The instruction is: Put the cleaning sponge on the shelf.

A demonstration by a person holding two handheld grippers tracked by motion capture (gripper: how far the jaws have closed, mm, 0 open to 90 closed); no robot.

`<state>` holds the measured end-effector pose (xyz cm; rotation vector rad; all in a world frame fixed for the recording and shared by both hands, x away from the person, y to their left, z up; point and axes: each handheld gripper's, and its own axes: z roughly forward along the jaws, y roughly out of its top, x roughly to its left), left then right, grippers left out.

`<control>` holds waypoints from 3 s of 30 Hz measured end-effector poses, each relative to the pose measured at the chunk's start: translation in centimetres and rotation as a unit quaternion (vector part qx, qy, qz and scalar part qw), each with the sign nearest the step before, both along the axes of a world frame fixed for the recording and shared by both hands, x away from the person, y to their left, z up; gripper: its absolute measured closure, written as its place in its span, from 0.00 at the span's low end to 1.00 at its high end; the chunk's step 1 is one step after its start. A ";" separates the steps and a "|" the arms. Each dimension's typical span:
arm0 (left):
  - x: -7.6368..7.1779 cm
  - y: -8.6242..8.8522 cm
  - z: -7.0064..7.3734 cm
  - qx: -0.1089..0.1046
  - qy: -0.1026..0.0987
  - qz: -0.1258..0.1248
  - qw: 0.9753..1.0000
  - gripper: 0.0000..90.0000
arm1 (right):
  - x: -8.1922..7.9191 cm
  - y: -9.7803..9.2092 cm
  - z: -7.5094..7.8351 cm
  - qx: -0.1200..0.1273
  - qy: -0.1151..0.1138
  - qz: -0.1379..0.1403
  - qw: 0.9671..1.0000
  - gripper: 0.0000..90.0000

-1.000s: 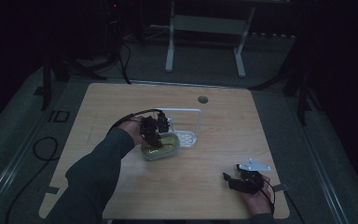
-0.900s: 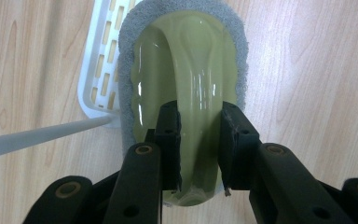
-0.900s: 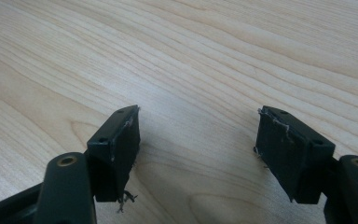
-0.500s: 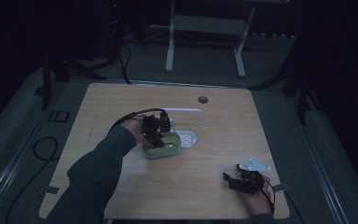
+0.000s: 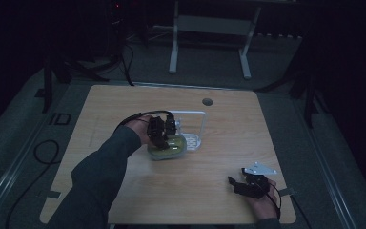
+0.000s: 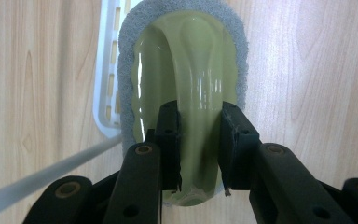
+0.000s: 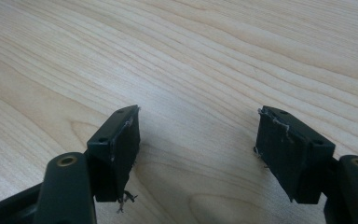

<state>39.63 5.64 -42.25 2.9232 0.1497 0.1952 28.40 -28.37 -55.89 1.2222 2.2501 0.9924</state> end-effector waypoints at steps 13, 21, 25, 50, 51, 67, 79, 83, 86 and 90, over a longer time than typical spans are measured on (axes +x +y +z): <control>0.3 -1.0 0.2 0.013 -0.014 -0.018 1.000 0.80 | 0.0 0.0 0.0 0.000 -0.001 0.000 1.000 0.33; 0.6 -1.5 -0.4 0.017 -0.021 -0.032 0.999 0.80 | 0.0 0.0 0.0 0.000 0.000 0.001 1.000 0.33; 0.8 -1.6 -0.4 0.016 -0.029 -0.040 0.999 0.80 | 0.0 0.0 0.0 0.000 0.000 0.001 1.000 0.33; 1.6 -3.2 -0.9 0.030 -0.041 -0.041 0.998 0.80 | 0.0 0.0 0.0 0.000 0.000 0.001 1.000 0.33; 1.6 -3.4 -0.8 0.031 -0.041 -0.042 0.998 0.80 | 0.0 0.0 0.0 0.000 0.000 0.001 1.000 0.33; 1.9 -3.8 -0.8 0.038 -0.050 -0.052 0.997 0.80 | 0.0 0.0 0.0 -0.001 -0.001 0.001 1.000 0.33; 2.2 -3.9 -0.9 0.037 -0.063 -0.054 0.996 0.80 | 0.0 0.0 0.0 0.000 0.000 0.001 1.000 0.33; 2.1 -4.0 -1.1 0.037 -0.062 -0.054 0.996 0.80 | 0.0 0.0 0.0 0.000 0.000 0.001 1.000 0.33; 2.2 -4.1 -1.1 0.040 -0.064 -0.055 0.996 0.80 | 0.0 0.0 0.0 0.000 0.000 0.001 1.000 0.33; 2.3 -4.3 -1.3 0.042 -0.072 -0.052 0.995 0.80 | 0.0 0.0 0.0 0.000 0.000 0.001 1.000 0.33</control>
